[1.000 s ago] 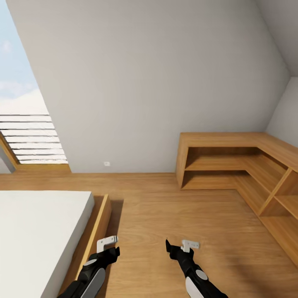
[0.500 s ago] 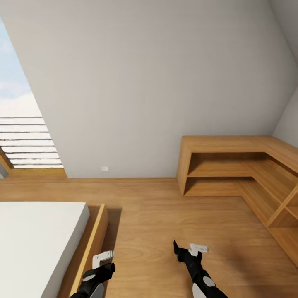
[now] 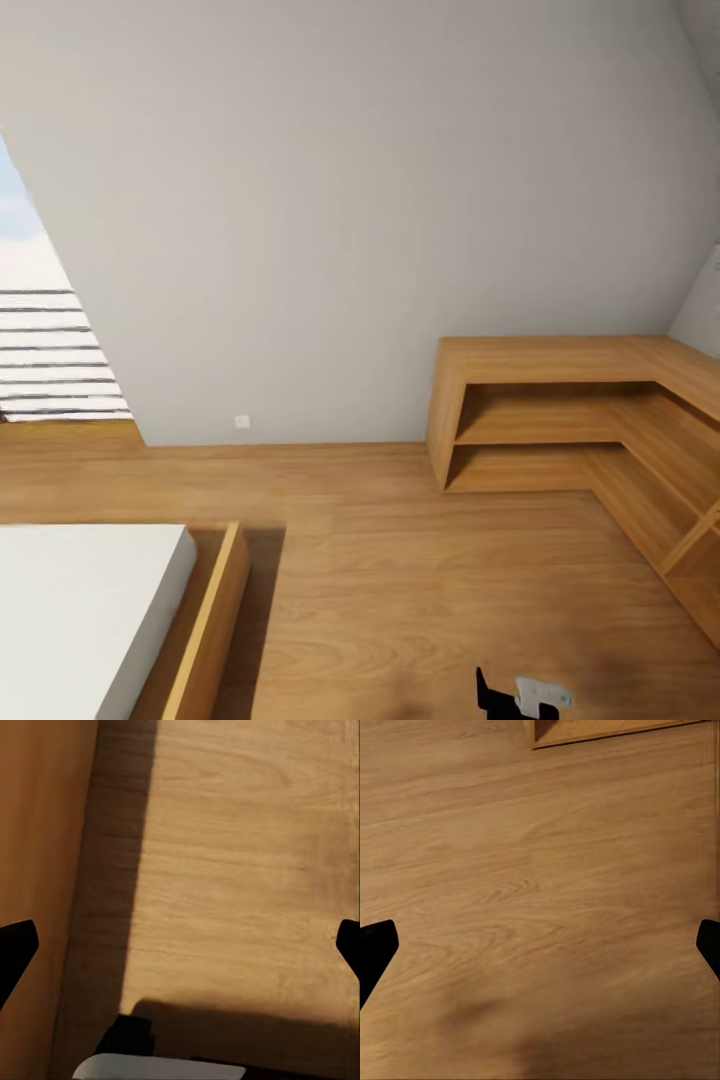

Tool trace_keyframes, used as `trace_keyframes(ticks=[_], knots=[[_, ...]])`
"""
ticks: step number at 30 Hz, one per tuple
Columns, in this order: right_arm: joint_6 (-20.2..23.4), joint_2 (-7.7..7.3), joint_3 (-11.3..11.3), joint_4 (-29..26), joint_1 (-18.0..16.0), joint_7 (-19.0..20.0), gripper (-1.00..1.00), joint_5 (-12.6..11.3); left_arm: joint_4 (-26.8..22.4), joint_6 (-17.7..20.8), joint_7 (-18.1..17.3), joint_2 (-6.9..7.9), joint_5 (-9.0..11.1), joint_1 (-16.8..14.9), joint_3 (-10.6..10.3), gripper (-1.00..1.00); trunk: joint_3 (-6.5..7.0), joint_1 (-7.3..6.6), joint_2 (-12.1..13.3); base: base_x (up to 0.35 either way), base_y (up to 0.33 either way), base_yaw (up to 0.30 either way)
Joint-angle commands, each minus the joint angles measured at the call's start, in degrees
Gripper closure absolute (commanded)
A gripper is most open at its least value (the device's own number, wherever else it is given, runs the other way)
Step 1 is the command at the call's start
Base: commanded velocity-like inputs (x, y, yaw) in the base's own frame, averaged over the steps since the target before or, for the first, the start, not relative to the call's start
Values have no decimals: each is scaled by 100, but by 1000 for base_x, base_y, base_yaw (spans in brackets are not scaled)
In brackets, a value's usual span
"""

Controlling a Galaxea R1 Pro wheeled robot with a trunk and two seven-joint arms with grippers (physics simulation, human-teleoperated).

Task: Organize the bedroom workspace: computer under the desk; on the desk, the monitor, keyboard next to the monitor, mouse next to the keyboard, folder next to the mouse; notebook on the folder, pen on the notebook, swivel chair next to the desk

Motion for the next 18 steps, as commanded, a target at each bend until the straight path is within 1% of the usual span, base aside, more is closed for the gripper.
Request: trace_keyframes(ticks=[1, 6, 18], knots=[[-16, 1, 48, 10, -5, -14, -100, -30, 13, -25, -10, 1, 30, -3, -49, -100, -4, 3, -2, 331, 0, -216], [-19, 11, 52, 17, -4, -16, -100, -42, 54, -45, -139, 16, 37, -4, -40, -100, 7, 3, -2, 331, 0, -241], [-19, 31, 59, 22, -3, -14, -100, -40, 71, -50, -156, 93, 54, -3, -6, -100, 45, 3, -2, 330, 0, -255]])
